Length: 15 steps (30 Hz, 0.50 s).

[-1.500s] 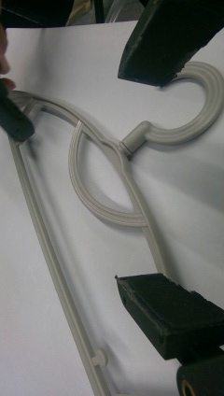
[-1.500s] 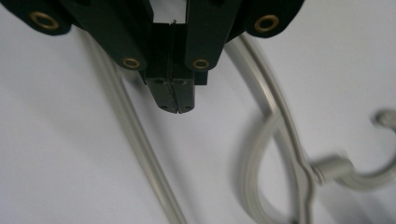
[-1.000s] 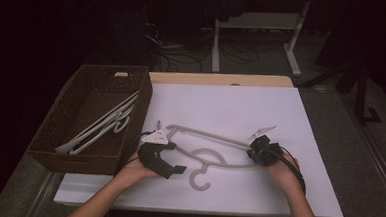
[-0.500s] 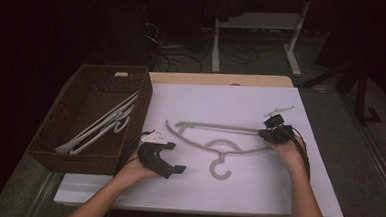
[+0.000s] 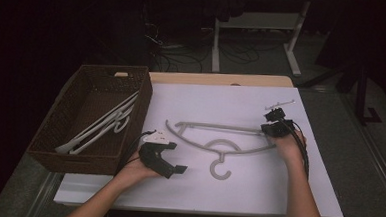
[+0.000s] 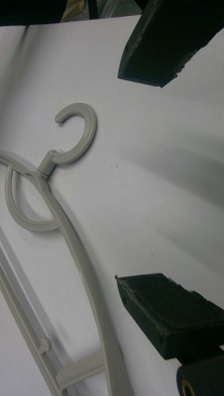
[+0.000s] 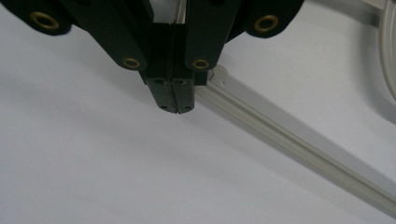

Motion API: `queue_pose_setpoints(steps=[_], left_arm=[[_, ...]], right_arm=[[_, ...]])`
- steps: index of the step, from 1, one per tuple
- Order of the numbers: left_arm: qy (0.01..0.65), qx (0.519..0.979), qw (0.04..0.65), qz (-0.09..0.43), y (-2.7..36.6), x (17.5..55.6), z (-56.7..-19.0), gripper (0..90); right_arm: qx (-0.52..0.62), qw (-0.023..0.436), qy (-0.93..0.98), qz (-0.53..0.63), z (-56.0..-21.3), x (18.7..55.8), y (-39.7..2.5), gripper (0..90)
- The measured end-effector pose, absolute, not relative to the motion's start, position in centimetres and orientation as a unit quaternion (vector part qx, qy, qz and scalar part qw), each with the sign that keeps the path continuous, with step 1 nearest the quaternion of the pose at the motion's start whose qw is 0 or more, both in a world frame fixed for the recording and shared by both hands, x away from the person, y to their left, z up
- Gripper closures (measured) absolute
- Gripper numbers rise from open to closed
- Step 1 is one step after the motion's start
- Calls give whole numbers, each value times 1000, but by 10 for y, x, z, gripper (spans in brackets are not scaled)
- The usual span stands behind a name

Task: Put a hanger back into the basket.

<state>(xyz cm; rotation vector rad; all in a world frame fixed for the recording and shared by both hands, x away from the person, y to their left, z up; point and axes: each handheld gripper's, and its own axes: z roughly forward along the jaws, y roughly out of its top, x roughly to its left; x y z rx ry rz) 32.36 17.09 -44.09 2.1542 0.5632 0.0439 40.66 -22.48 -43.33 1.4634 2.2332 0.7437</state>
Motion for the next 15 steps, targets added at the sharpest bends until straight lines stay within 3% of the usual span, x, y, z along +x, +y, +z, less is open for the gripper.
queue_pose_setpoints(steps=[9, 15], left_arm=[[220, 880, 420, 28, 150, 341, -436, 91], [205, 896, 390, 61, 130, 366, -432, 176]], right_arm=[[525, 168, 792, 263, -437, 413, -228, 894], [527, 154, 792, 269, -439, 416, -231, 894]])
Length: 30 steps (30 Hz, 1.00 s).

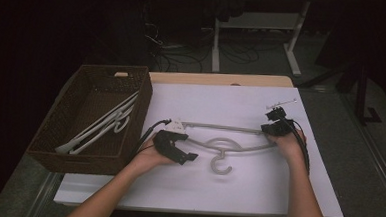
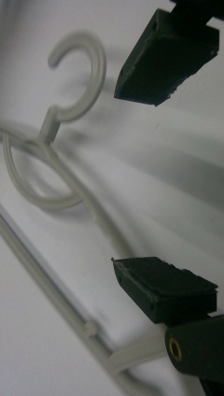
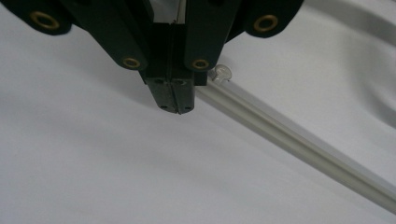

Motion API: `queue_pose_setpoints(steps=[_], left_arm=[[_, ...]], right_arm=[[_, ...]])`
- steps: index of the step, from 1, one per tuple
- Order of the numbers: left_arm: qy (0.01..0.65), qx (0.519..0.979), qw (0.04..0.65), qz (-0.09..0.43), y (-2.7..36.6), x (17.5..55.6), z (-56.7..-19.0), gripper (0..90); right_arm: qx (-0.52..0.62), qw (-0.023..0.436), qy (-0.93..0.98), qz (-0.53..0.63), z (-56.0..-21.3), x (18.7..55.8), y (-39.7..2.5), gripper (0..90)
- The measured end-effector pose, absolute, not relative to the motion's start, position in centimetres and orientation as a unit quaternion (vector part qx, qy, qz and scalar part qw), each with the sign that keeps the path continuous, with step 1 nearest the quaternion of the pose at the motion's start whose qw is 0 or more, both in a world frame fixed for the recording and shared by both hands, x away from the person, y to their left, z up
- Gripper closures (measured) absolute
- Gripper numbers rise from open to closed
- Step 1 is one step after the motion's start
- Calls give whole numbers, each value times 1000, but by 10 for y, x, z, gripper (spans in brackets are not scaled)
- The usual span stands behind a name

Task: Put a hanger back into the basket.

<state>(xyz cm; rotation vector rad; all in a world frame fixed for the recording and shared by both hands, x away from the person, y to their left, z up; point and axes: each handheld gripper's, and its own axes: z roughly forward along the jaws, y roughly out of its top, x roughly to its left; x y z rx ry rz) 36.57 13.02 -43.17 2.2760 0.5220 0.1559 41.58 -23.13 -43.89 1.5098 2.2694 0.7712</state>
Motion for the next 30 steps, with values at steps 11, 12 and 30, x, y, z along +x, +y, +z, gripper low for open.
queue_pose_setpoints(steps=[11, 12, 30], left_arm=[[148, 926, 339, 73, 106, 395, -444, 372], [141, 928, 334, 78, 105, 396, -444, 391], [59, 943, 313, 94, 87, 394, -448, 663]], right_arm=[[524, 153, 796, 263, -439, 418, -231, 895], [523, 153, 796, 262, -439, 418, -230, 895], [519, 151, 799, 262, -439, 419, -231, 895]])
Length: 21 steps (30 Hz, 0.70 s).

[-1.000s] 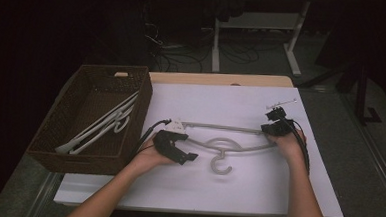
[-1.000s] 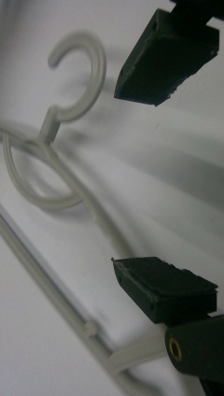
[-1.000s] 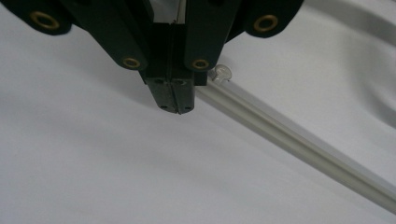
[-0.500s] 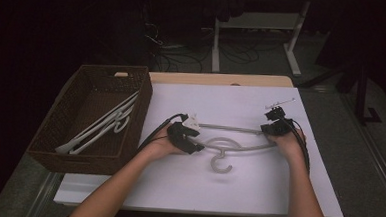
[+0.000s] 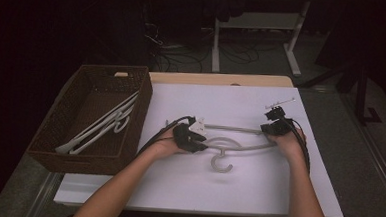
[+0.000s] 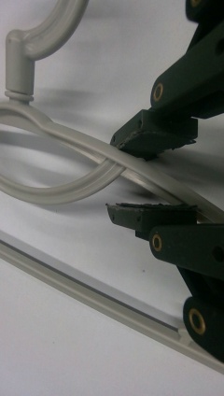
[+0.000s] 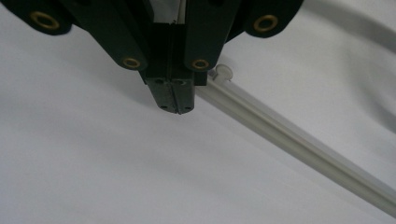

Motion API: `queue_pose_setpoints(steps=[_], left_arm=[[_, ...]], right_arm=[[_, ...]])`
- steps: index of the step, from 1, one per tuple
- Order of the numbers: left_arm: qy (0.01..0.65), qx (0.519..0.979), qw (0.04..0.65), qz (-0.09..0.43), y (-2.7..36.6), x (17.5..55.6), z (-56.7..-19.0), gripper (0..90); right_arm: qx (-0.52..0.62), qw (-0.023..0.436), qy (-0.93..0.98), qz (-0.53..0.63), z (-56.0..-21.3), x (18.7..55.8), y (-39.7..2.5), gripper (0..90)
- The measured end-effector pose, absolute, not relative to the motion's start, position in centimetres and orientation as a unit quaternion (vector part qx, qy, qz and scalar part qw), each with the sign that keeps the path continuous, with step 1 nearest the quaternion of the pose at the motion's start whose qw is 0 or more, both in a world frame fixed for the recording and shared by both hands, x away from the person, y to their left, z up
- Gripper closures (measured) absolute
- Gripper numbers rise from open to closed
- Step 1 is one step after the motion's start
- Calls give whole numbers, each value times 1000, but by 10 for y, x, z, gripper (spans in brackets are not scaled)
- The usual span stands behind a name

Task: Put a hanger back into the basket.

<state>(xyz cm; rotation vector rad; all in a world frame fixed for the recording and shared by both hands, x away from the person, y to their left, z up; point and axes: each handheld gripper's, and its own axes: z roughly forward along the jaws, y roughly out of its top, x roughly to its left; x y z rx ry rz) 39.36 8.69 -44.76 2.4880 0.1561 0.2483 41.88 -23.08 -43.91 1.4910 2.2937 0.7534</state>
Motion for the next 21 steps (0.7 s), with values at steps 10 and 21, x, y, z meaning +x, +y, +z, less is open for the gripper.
queue_pose_setpoints(steps=[10, 21], left_arm=[[28, 948, 305, 84, 84, 386, -446, 710], [44, 951, 301, 63, 85, 385, -445, 812]], right_arm=[[515, 152, 800, 266, -437, 418, -231, 869], [497, 152, 793, 318, -414, 411, -226, 711]])
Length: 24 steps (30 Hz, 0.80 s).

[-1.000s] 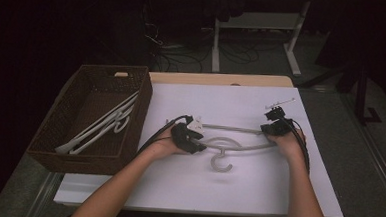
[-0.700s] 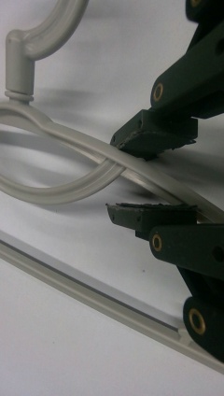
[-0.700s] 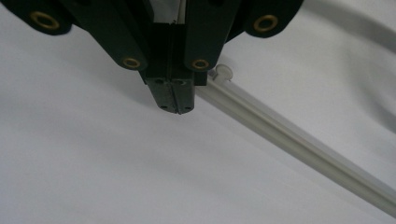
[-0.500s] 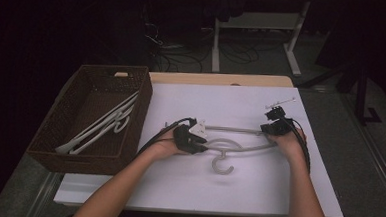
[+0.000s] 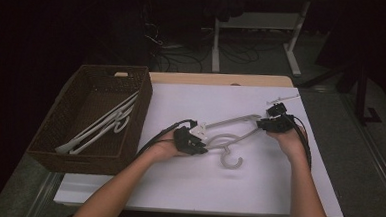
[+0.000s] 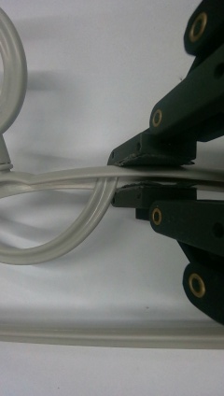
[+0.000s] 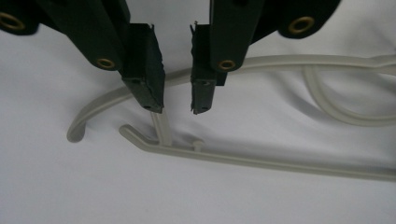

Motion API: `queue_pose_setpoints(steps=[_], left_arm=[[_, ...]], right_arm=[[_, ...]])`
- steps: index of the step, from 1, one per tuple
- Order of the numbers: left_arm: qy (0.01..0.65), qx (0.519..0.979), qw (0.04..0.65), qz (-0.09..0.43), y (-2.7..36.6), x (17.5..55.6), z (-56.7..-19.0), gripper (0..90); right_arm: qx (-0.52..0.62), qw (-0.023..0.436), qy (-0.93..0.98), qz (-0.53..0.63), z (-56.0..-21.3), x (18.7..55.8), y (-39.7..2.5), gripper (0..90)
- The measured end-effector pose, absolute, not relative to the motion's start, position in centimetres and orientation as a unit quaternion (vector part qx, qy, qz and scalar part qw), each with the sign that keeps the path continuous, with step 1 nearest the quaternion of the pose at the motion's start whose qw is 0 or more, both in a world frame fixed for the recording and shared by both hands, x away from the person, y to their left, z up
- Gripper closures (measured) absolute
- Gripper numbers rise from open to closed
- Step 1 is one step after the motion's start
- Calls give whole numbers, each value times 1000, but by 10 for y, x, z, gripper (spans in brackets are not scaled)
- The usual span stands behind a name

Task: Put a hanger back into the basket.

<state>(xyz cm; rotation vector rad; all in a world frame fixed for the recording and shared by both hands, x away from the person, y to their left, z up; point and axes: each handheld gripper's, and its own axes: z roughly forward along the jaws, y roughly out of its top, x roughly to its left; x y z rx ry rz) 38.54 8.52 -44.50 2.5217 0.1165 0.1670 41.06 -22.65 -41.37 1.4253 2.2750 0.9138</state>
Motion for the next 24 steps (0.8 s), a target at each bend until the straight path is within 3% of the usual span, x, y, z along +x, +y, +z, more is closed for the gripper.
queue_pose_setpoints(steps=[4, 13, 22, 24], left_arm=[[71, 947, 307, 61, 89, 387, -439, 814], [150, 930, 331, 63, 109, 394, -414, 815], [190, 915, 349, 64, 117, 395, -371, 816], [206, 906, 365, 64, 123, 393, -344, 816]], right_arm=[[489, 149, 788, 344, -400, 403, -225, 603], [464, 154, 788, 374, -380, 374, -229, 475], [447, 151, 791, 390, -388, 344, -235, 354], [438, 140, 791, 403, -398, 329, -235, 309]])
